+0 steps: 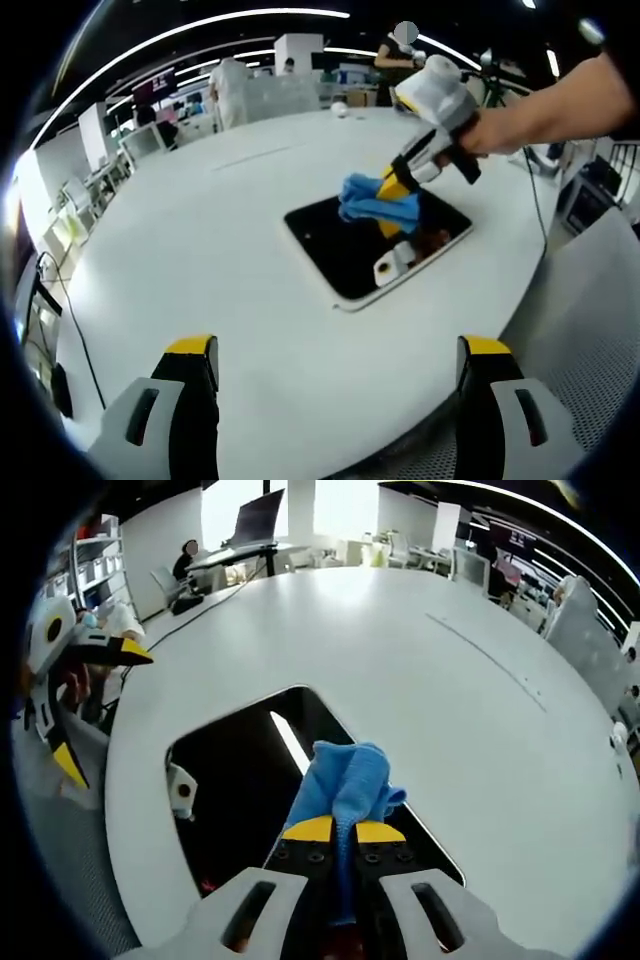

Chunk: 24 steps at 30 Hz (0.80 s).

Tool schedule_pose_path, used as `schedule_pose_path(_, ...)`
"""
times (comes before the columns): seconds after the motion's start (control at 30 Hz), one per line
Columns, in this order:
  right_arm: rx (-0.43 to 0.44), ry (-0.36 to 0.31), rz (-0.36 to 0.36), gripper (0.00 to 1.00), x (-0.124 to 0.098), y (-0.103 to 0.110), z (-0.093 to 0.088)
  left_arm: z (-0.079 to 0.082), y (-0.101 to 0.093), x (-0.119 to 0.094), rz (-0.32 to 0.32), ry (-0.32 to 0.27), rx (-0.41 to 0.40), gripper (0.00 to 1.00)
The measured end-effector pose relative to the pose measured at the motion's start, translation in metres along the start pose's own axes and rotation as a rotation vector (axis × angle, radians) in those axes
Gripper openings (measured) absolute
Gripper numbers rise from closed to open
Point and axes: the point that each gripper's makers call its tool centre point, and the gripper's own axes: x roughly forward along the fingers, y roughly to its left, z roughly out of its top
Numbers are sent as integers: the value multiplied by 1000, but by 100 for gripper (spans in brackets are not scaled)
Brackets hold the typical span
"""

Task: Wipe the mirror surface with the cleaning cloth until all visible marks leave the cleaned area.

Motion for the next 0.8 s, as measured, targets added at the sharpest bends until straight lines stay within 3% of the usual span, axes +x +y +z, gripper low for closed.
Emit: schedule_pose_path(0.8, -3, -1, 27, 0, -13, 31, -11, 0, 1, -1, 4, 5, 7, 100)
